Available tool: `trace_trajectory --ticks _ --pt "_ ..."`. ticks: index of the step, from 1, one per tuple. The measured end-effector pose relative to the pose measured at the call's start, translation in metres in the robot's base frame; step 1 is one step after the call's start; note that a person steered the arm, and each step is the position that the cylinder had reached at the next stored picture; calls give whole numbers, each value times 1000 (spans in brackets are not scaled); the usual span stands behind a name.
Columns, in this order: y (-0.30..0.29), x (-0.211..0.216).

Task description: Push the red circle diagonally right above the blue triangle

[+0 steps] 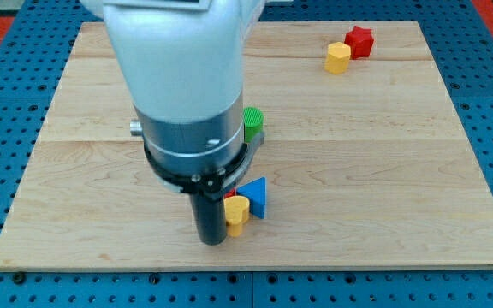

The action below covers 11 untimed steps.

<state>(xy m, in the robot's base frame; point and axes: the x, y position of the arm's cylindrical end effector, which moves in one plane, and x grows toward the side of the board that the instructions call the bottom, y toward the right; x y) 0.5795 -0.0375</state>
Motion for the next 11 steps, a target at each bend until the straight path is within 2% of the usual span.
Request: trace_trajectory --ticks 2,3,4,5,6,7,8,9,10,11 --pt "1 -52" --pt "-54 -63" --pt "21 -73" --pt "62 -93" --pt "44 -135" --pt "38 -148" --pt "38 -148" --pt "6 -147" --pt "64 -133" --pt "86 -132"
